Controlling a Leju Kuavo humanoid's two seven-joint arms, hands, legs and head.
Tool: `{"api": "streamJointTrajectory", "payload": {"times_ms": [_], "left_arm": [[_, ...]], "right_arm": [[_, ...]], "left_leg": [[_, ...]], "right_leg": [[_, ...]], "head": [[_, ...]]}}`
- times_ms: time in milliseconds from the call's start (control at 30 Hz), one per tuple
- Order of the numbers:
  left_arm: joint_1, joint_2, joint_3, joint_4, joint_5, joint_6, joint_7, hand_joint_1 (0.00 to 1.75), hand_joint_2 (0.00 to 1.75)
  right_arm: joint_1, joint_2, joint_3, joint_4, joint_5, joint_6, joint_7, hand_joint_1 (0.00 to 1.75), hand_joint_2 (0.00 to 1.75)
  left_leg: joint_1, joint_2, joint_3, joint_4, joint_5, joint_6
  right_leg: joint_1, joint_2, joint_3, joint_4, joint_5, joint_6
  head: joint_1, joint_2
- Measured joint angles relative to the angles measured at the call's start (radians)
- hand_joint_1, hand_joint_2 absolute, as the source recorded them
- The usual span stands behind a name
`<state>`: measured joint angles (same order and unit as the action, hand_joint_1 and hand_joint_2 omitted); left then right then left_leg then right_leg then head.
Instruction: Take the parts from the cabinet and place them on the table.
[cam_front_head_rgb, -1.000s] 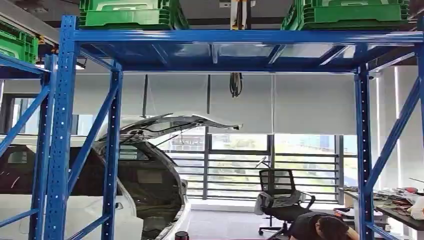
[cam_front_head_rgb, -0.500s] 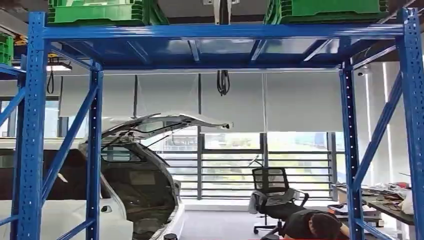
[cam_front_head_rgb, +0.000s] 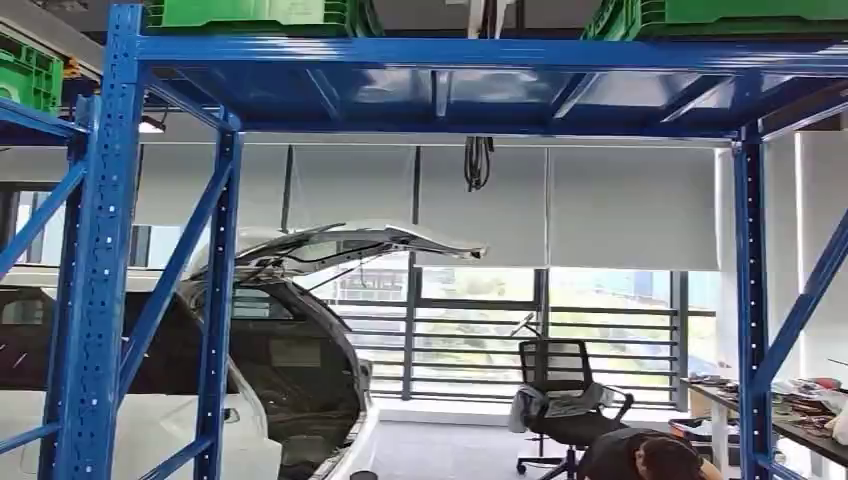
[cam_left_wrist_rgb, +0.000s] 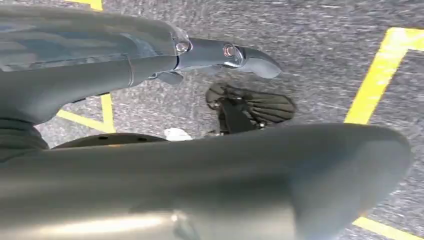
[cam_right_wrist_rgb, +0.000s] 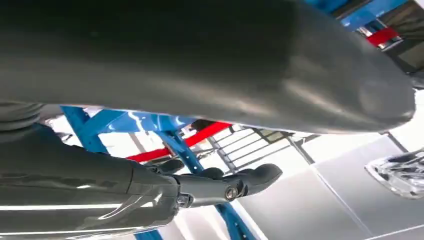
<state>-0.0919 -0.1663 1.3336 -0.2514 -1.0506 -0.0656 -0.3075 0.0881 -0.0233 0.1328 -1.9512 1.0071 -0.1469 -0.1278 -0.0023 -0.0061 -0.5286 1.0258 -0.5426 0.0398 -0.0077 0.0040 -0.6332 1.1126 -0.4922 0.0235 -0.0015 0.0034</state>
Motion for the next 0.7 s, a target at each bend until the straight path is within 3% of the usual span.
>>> {"api": "streamJointTrajectory", "payload": {"times_ms": [33, 67, 167, 233, 300, 367, 400, 433, 533, 567, 600, 633, 700], "left_arm": [[0.0, 0.0, 0.0, 0.0, 0.0, 0.0, 0.0, 0.0, 0.0], [-0.002, -0.003, 0.0, 0.001, 0.0, 0.0, 0.0, 0.0, 0.0], [-0.002, -0.003, 0.0, 0.002, -0.002, 0.0, -0.001, 0.0, 0.0], [-0.006, -0.002, 0.0, 0.002, -0.005, 0.0, -0.002, 0.0, 0.0], [-0.008, -0.002, 0.0, 0.001, -0.006, 0.0, -0.003, 0.0, 0.0], [-0.003, -0.002, 0.0, 0.001, -0.009, -0.001, -0.003, 0.0, 0.0], [0.0, -0.002, 0.0, 0.001, -0.01, -0.001, -0.004, 0.0, 0.0], [0.001, -0.002, 0.0, 0.001, -0.011, 0.0, -0.005, 0.0, 0.0], [0.002, 0.002, 0.0, 0.001, -0.018, -0.001, -0.007, 0.0, 0.0], [0.002, 0.002, 0.0, 0.002, -0.018, -0.002, -0.008, 0.0, 0.0], [0.0, 0.002, -0.001, 0.002, -0.018, -0.003, -0.011, 0.0, 0.0], [-0.001, 0.002, -0.001, 0.002, -0.018, -0.005, -0.01, 0.0, 0.0], [0.003, 0.004, -0.002, 0.002, -0.021, -0.005, -0.011, 0.0, 0.0]], "right_arm": [[0.0, -0.002, 0.0, 0.0, -0.002, 0.001, -0.001, 0.0, 0.0], [0.001, -0.004, 0.0, 0.002, -0.007, 0.003, -0.002, 0.0, 0.0], [0.002, -0.006, 0.0, 0.0, -0.019, 0.004, -0.006, 0.0, 0.0], [0.002, -0.006, 0.0, -0.002, -0.021, 0.003, -0.01, 0.0, 0.0], [0.0, -0.006, 0.0, -0.003, -0.024, 0.003, -0.013, 0.0, 0.0], [0.002, -0.006, 0.0, -0.002, -0.06, 0.004, -0.036, 0.0, 0.0], [0.003, -0.006, 0.0, -0.002, -0.093, 0.011, -0.051, 0.0, 0.0], [0.004, -0.006, 0.0, -0.002, -0.121, 0.013, -0.067, 0.0, 0.0], [0.006, -0.008, 0.001, 0.0, -0.226, 0.062, -0.118, 0.0, 0.0], [0.009, -0.013, 0.0, 0.002, -0.237, 0.057, -0.142, 0.0, 0.0], [0.01, -0.02, 0.0, 0.002, -0.246, 0.051, -0.169, 0.0, 0.0], [0.013, -0.026, 0.0, 0.002, -0.256, 0.05, -0.192, 0.0, 0.0], [0.022, -0.039, -0.002, 0.002, -0.257, 0.042, -0.23, 0.0, 0.0]], "left_leg": [[0.0, 0.0, 0.008, -0.002, -0.007, -0.002], [-0.004, 0.001, 0.008, -0.001, -0.011, -0.008], [0.003, 0.005, 0.007, -0.011, -0.013, -0.022], [-0.001, 0.004, 0.014, -0.005, -0.026, -0.031], [0.005, 0.004, -0.046, 0.107, -0.077, -0.042], [0.015, 0.004, -0.142, 0.264, -0.124, -0.054], [0.019, 0.004, -0.166, 0.291, -0.114, -0.058], [0.022, 0.004, -0.168, 0.272, -0.081, -0.063], [0.032, 0.005, -0.088, 0.041, 0.08, -0.072], [0.025, 0.003, -0.077, 0.041, 0.06, -0.071], [0.024, 0.003, -0.066, 0.013, 0.045, -0.054], [0.021, 0.002, -0.07, 0.019, 0.043, -0.044], [0.02, 0.001, -0.065, 0.015, 0.039, -0.03]], "right_leg": [[0.007, -0.001, 0.024, -0.051, 0.013, -0.015], [0.01, -0.005, 0.026, -0.057, 0.009, -0.02], [0.016, 0.0, 0.032, -0.079, -0.003, -0.027], [0.004, 0.0, 0.053, -0.108, 0.001, -0.03], [-0.002, -0.003, 0.064, -0.114, -0.004, -0.036], [-0.002, -0.003, 0.073, -0.113, -0.014, -0.037], [-0.003, -0.002, 0.08, -0.113, -0.019, -0.036], [-0.005, 0.0, 0.089, -0.113, -0.026, -0.033], [-0.015, 0.002, 0.126, -0.11, -0.055, -0.015], [-0.01, 0.003, 0.13, -0.109, -0.062, -0.005], [-0.009, 0.004, 0.127, -0.104, -0.066, 0.002], [-0.01, 0.003, 0.128, -0.109, -0.065, 0.004], [-0.013, 0.001, 0.137, -0.117, -0.07, 0.016]], "head": [[0.0, 0.0], [0.0, 0.0], [0.0, 0.0], [0.0, 0.0], [0.001, 0.0], [0.0, 0.0], [0.001, 0.0], [0.0, 0.0], [0.0, 0.0], [0.0, 0.0], [0.0, 0.0], [0.0, 0.0], [0.0, 0.0]]}}
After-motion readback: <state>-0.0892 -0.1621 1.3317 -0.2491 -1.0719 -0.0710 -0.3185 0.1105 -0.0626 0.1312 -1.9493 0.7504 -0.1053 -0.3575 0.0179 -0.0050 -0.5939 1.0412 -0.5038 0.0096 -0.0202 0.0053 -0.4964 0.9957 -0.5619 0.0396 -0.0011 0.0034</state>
